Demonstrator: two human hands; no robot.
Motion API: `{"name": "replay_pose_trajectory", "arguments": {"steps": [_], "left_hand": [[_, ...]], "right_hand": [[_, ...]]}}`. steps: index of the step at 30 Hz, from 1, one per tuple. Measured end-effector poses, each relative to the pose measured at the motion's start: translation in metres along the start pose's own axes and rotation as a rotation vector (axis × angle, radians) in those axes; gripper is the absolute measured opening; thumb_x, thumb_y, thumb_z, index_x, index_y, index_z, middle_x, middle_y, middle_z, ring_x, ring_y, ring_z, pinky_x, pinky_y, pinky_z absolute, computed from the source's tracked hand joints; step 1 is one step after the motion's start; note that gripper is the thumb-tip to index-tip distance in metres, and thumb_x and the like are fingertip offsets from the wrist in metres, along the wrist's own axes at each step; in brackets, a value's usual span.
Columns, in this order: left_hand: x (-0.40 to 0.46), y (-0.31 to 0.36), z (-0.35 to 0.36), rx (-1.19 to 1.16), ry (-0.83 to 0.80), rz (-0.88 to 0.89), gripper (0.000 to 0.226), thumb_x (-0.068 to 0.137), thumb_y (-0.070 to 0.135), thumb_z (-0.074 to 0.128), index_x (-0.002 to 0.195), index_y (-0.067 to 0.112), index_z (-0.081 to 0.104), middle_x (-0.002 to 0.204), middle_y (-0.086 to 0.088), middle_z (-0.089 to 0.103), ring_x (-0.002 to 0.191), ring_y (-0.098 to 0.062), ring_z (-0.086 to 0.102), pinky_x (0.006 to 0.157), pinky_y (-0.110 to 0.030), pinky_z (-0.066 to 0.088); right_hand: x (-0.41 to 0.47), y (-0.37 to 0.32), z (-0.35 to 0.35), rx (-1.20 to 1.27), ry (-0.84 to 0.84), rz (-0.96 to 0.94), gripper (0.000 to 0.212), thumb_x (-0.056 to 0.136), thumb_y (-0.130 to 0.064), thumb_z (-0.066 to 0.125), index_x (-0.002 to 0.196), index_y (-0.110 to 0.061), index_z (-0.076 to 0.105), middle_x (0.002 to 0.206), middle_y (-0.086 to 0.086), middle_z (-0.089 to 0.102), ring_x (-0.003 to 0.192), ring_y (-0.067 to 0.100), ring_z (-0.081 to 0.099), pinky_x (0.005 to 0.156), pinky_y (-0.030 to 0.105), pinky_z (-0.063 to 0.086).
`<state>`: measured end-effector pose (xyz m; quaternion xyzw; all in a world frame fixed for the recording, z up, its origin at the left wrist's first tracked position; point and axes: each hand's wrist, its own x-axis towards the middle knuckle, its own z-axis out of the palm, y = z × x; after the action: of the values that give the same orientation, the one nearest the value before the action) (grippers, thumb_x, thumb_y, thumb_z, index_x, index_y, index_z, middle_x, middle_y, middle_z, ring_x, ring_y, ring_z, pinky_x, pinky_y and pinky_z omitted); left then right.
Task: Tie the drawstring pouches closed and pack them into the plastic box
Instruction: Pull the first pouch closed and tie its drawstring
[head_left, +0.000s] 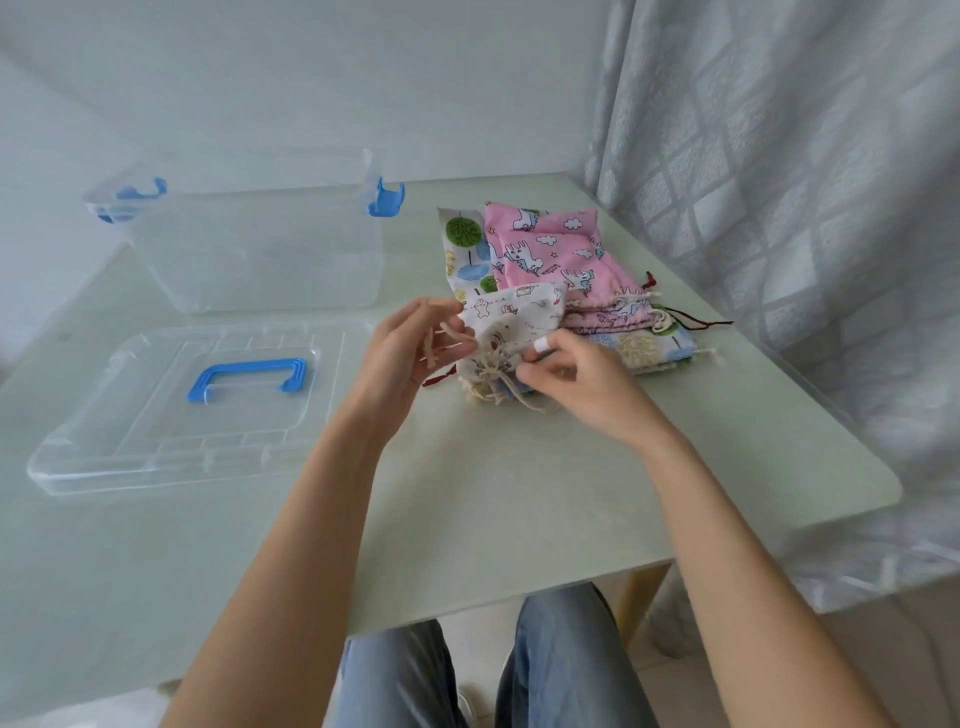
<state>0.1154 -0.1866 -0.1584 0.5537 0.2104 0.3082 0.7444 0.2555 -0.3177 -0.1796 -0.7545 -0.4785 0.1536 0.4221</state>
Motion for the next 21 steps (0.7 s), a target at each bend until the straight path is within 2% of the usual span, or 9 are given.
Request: {"name": "replay_pose_trajectory", "arguments": {"steps": [3,6,8,11,12,14,17,19,21], "left_hand": [[-0.012,-0.003,-0.016,0.391,0.011,0.123,0.011,0.084,0.005,0.064,0.08,0.015,0.064,0.079,-0.005,0.062,0.072,-0.014,0.06,0.076,-0.023,0.053],[-0.018,-0.006,-0.032,0.849,-0.001,0.296,0.021,0.075,0.004,0.073,0.083,0.023,0.067,0.077,0.006,0.066,0.069,-0.001,0.06,0.073,-0.011,0.046],[-0.023,-0.008,-0.035,1.022,-0.018,0.338,0.021,0.075,0.007,0.074,0.087,0.023,0.068,0.077,0.013,0.065,0.071,0.003,0.061,0.073,-0.006,0.044],[-0.031,-0.009,-0.032,1.248,-0.027,0.283,0.016,0.078,0.024,0.073,0.093,0.025,0.068,0.085,0.013,0.067,0.078,-0.005,0.064,0.076,-0.023,0.05],[-0.032,-0.01,-0.03,1.33,-0.027,0.25,0.016,0.079,0.03,0.071,0.094,0.028,0.067,0.085,0.016,0.066,0.079,-0.005,0.064,0.075,-0.025,0.049],[-0.032,-0.011,-0.026,1.455,-0.033,0.231,0.015,0.082,0.037,0.067,0.095,0.031,0.066,0.085,0.017,0.066,0.08,-0.005,0.063,0.073,-0.025,0.046],[-0.03,-0.015,-0.021,1.561,-0.057,0.244,0.013,0.087,0.036,0.06,0.097,0.031,0.067,0.091,0.014,0.07,0.087,-0.011,0.065,0.073,-0.028,0.047],[-0.029,-0.02,-0.022,1.549,-0.038,0.255,0.012,0.089,0.032,0.057,0.095,0.03,0.067,0.092,0.012,0.07,0.087,-0.014,0.064,0.074,-0.03,0.049],[-0.029,-0.023,-0.024,1.483,0.028,0.29,0.01,0.089,0.027,0.056,0.091,0.027,0.066,0.091,0.01,0.068,0.085,-0.017,0.064,0.073,-0.032,0.049]], "right_hand": [[-0.007,0.004,0.011,-0.039,-0.025,-0.007,0.026,0.081,-0.025,0.07,0.101,-0.019,0.054,0.087,-0.008,0.069,0.067,-0.01,0.055,0.067,0.012,0.041],[-0.013,0.006,0.021,-0.149,-0.01,-0.037,0.037,0.076,-0.026,0.075,0.104,-0.016,0.054,0.098,-0.003,0.067,0.088,0.006,0.059,0.083,0.027,0.046],[-0.016,0.004,0.026,-0.246,0.037,-0.045,0.039,0.074,-0.025,0.077,0.104,-0.013,0.055,0.098,-0.002,0.067,0.089,0.013,0.057,0.082,0.031,0.046],[-0.019,0.002,0.032,-0.355,0.122,-0.062,0.033,0.074,-0.022,0.077,0.099,-0.012,0.057,0.09,-0.003,0.069,0.085,0.017,0.06,0.074,0.034,0.048],[-0.019,0.003,0.034,-0.382,0.151,-0.07,0.028,0.076,-0.021,0.075,0.097,-0.013,0.058,0.087,-0.002,0.07,0.084,0.019,0.061,0.072,0.034,0.048],[-0.019,0.004,0.036,-0.424,0.176,-0.092,0.018,0.08,-0.017,0.069,0.096,-0.013,0.062,0.085,0.0,0.072,0.086,0.023,0.062,0.073,0.033,0.048],[-0.02,0.005,0.031,-0.559,0.156,-0.141,0.015,0.088,-0.014,0.058,0.099,-0.009,0.067,0.091,0.01,0.071,0.09,0.031,0.059,0.08,0.034,0.04],[-0.023,0.007,0.025,-0.68,0.142,-0.192,0.02,0.092,-0.015,0.051,0.097,-0.007,0.068,0.093,0.016,0.067,0.089,0.033,0.055,0.08,0.035,0.035],[-0.025,0.008,0.019,-0.656,0.143,-0.191,0.02,0.092,-0.021,0.052,0.093,-0.008,0.068,0.092,0.013,0.062,0.088,0.03,0.051,0.075,0.032,0.031]]}}
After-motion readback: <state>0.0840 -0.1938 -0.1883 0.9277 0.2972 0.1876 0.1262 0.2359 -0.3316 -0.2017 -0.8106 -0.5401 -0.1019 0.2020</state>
